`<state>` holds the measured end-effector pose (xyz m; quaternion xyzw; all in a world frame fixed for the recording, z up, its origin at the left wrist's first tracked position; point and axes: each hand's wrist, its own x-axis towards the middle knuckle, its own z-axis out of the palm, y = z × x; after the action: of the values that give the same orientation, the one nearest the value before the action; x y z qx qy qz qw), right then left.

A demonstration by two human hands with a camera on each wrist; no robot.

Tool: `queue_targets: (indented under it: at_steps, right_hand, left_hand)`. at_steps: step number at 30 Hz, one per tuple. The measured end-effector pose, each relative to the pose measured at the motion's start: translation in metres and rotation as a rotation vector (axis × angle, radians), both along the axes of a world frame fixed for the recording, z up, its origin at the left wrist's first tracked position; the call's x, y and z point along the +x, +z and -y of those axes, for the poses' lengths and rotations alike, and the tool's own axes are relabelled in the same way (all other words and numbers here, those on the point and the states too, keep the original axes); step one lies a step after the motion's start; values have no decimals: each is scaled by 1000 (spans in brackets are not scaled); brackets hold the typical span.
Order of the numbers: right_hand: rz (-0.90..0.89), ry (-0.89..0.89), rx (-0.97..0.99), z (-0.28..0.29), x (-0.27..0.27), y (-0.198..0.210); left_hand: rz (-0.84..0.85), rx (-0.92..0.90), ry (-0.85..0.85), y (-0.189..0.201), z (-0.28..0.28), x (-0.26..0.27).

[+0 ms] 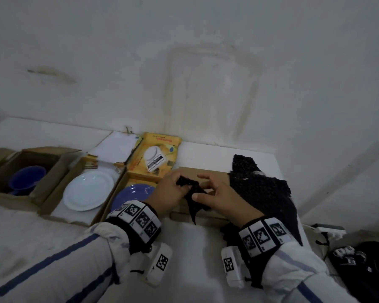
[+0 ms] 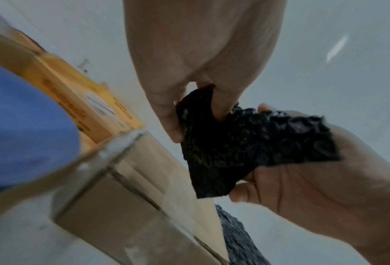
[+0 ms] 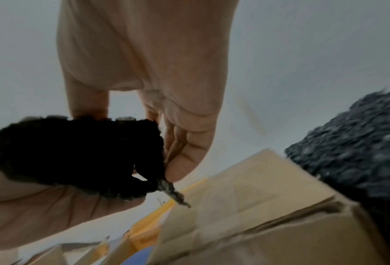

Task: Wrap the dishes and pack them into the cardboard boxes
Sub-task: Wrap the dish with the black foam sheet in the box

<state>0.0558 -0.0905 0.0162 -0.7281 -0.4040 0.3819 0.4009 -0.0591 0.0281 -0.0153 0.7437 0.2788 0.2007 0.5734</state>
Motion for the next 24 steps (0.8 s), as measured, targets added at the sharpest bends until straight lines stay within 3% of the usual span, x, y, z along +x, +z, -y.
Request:
queue_targets:
  at_steps: [2,5,9,13,16,20,24]
  right_hand:
    - [55,84,-53,-16,-17,-1]
    - [194,182,-89,-41,-45,-11]
    - [224,121,-86,-71,-79,-30]
    - [301,162,-92,-90,-109,-46]
    - [335,215,-139,-99,-130,-61]
    - [349,322,-194,-105,-150,-82]
    - [401,430,-255,-108,-159,-87]
  left_hand:
    - [-8,-23,-16,1,-12,-22]
    - [-99,87,-21,1,-31,-56]
    - [-220,150,-36,-6,-64,-103]
    - [-270,59,-63,-13,-89,-143]
    - [-400,-4,-112,-18,-99,-161]
    - [-571,231,-226,-28,-113,-173]
    - [-610,442,-353,-40,-117,-174]
